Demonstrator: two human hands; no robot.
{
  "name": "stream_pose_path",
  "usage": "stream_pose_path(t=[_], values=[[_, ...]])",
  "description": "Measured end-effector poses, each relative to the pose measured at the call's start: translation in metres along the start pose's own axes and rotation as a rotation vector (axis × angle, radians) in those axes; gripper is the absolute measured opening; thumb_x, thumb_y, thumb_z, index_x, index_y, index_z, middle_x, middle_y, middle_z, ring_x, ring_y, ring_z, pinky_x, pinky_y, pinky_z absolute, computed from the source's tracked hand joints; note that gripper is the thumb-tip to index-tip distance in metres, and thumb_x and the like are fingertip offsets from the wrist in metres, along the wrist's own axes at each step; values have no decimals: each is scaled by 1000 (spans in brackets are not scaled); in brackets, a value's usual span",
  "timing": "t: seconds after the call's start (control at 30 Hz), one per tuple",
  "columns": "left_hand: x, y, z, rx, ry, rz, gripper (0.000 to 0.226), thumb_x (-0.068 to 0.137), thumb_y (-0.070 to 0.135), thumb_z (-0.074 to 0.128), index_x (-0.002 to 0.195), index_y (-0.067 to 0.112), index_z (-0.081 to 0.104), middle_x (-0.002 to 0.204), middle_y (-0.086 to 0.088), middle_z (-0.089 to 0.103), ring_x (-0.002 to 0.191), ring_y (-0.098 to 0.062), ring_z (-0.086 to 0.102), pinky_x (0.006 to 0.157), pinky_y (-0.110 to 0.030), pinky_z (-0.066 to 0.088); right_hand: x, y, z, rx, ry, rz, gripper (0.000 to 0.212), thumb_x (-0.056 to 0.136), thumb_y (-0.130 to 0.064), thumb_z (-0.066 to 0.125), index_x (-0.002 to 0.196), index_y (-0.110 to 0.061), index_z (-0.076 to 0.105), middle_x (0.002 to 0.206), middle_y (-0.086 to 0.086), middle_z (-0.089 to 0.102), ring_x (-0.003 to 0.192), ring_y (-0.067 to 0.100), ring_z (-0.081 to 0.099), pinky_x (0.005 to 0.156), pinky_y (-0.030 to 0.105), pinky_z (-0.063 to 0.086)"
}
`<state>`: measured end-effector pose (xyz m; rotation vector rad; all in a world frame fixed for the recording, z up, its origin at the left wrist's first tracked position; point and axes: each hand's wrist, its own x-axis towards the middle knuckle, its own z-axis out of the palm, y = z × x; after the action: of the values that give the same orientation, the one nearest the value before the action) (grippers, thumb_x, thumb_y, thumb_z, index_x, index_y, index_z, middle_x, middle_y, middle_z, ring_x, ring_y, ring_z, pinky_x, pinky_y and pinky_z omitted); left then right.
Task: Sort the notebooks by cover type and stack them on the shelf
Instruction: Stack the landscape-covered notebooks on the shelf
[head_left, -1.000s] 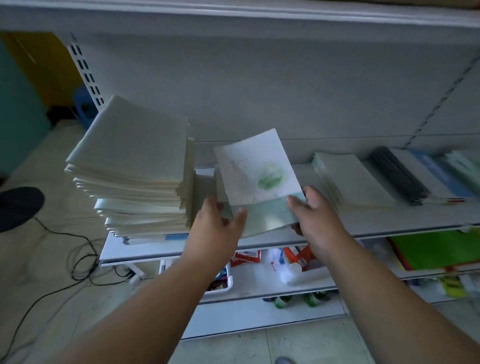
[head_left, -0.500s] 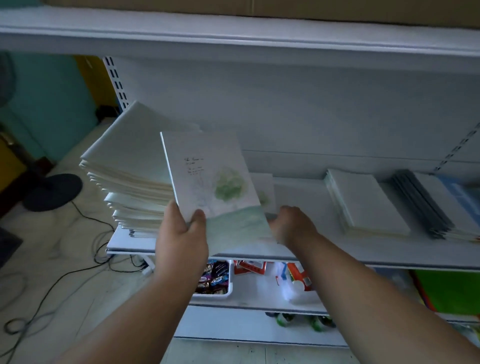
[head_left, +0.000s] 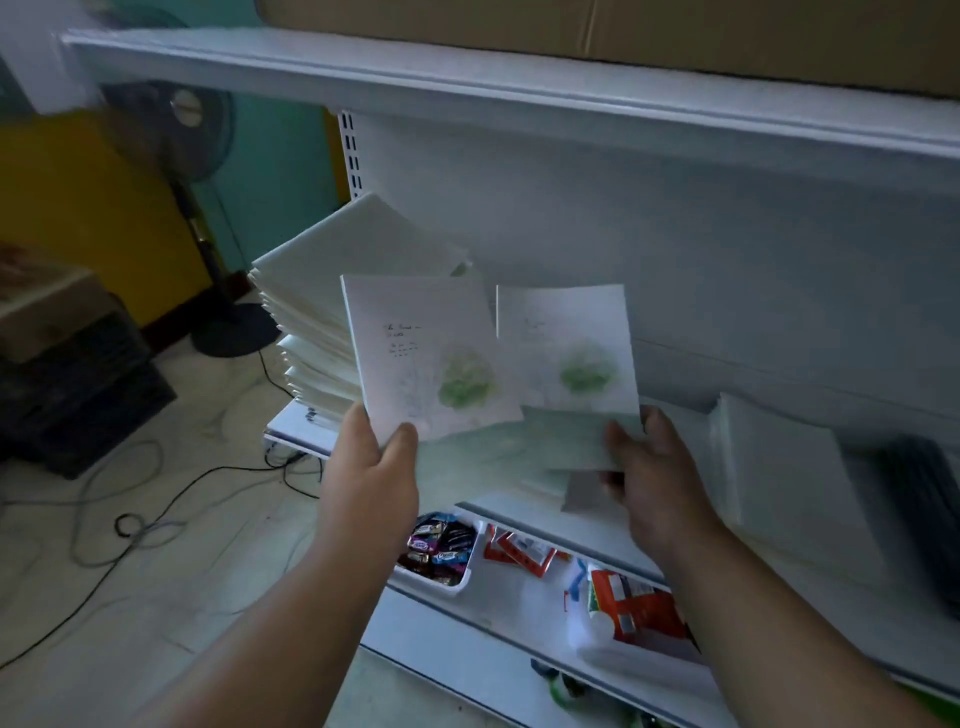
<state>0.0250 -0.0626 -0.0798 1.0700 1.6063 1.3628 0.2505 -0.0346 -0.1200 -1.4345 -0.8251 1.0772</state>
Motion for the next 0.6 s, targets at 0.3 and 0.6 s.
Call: stream_pose_path(t=[0.3, 0.6], values=[[-12, 3, 10, -138, -117, -91, 26, 97, 23, 55, 107, 46, 62, 98, 13, 72, 94, -20, 69, 87, -56, 56, -23, -20, 23, 212, -391, 163, 25, 104, -30, 41, 95, -23, 63, 80, -1, 69, 60, 13, 62, 44, 21, 39], [-13, -11, -10, -251, -85, -95, 31, 102, 10, 52, 103, 40, 61, 103, 7, 71, 93, -16, 69, 74, -38, 57, 33, 19, 24, -1025, -40, 22, 79, 71, -83, 54, 101, -10, 58, 95, 6, 63, 71, 21, 66, 52, 24, 45]])
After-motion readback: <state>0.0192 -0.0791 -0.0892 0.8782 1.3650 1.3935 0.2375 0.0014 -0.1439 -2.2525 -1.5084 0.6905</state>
